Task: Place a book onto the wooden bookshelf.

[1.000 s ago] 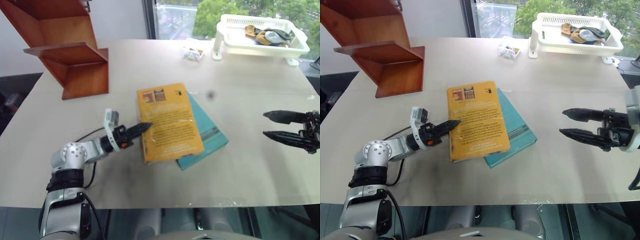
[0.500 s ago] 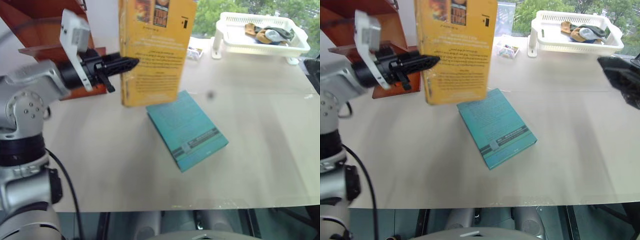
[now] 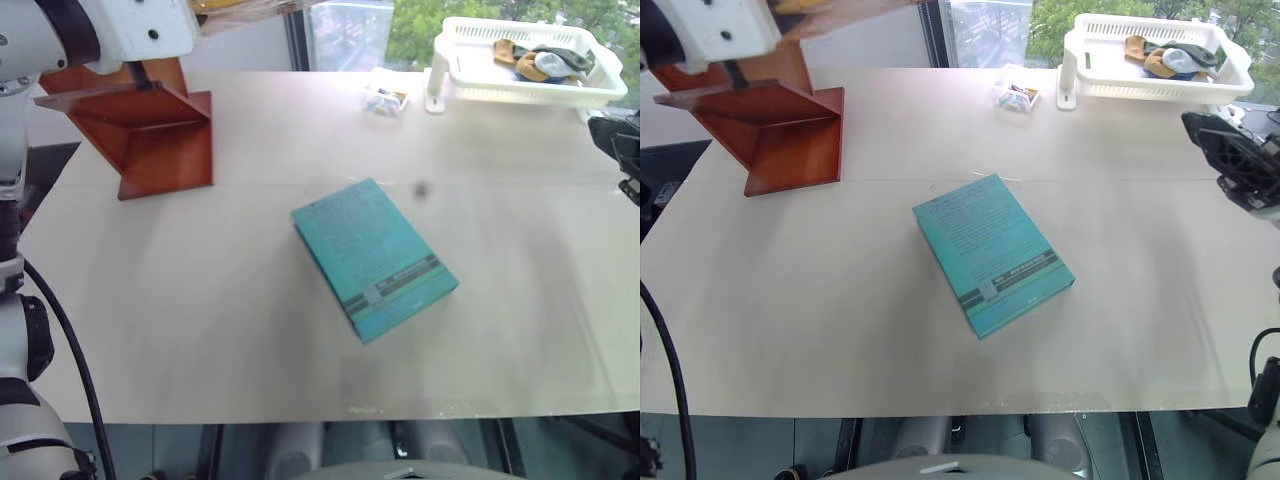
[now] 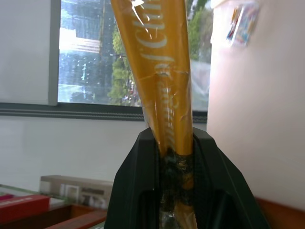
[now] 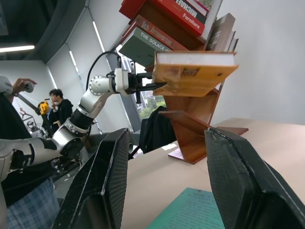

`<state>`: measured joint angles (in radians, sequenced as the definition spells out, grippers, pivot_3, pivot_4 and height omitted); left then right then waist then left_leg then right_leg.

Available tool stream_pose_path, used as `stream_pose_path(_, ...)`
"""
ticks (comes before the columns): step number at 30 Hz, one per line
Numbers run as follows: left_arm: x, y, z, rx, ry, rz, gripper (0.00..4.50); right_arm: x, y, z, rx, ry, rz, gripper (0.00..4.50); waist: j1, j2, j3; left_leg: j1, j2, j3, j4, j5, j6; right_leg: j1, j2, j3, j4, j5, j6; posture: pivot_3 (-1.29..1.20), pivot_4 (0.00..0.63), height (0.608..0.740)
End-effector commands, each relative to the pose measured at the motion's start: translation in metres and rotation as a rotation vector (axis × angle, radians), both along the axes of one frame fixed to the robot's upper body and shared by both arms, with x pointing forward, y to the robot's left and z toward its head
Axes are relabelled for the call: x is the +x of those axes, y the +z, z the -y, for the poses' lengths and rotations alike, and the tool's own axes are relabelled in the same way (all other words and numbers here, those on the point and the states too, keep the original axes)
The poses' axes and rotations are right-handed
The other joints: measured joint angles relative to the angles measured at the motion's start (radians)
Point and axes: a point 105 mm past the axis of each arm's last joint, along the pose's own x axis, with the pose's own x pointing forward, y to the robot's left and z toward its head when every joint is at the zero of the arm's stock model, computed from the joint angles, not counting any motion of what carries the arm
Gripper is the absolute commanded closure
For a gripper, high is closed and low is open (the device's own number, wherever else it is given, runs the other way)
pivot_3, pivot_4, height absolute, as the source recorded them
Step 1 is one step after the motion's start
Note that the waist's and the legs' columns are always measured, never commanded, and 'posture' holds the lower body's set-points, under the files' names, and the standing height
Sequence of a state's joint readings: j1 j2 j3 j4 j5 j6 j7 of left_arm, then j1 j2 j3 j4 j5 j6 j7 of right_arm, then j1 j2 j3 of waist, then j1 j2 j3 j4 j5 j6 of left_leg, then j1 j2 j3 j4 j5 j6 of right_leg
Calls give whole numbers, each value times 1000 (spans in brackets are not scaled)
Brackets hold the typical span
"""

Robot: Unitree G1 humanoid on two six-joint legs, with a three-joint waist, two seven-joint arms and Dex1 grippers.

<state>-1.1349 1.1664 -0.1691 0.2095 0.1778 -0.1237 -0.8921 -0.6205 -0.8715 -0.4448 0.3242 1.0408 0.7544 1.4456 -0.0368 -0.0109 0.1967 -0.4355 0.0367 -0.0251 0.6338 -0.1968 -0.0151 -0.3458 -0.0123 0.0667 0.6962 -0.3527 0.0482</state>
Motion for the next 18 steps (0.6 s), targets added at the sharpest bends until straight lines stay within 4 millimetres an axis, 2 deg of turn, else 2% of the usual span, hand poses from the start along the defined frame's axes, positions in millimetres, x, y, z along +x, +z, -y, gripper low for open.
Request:
stream_pose_path(1,-7,11,-29,132,113,23,4136,-6,12,2,4,6,78,1949,-4,1,0,0,0,0,0,0,0,0,0,0,0,0,0,0,150,740)
stream_pose_path(6,-2,5,-68,117,235,-26,4136,-6,11,5,13,-6,86,1949,-3,1,1,0,0,0,0,0,0,0,0,0,1,0,0,0,150,740)
stream_pose_path(9,5,-7,-89,57,273,-85,4136,-5,12,7,18,-20,93,1949,-3,1,1,0,0,0,0,0,0,0,0,0,1,0,0,0,150,740)
stream_pose_path(12,10,-14,-106,61,332,-115,4136,-4,15,9,25,-27,102,1949,-3,1,1,0,0,0,1,0,0,0,0,-1,2,0,0,0,150,740)
stream_pose_path(15,15,-20,-120,-8,369,-149,4136,-3,17,11,18,-43,117,1949,-4,1,1,0,0,0,1,0,0,0,0,-1,2,0,0,0,150,740)
stream_pose_path(18,17,-31,-133,20,426,-201,4136,-3,18,12,15,-51,124,1949,-4,1,1,0,0,0,1,0,1,0,0,-1,2,0,0,0,150,740)
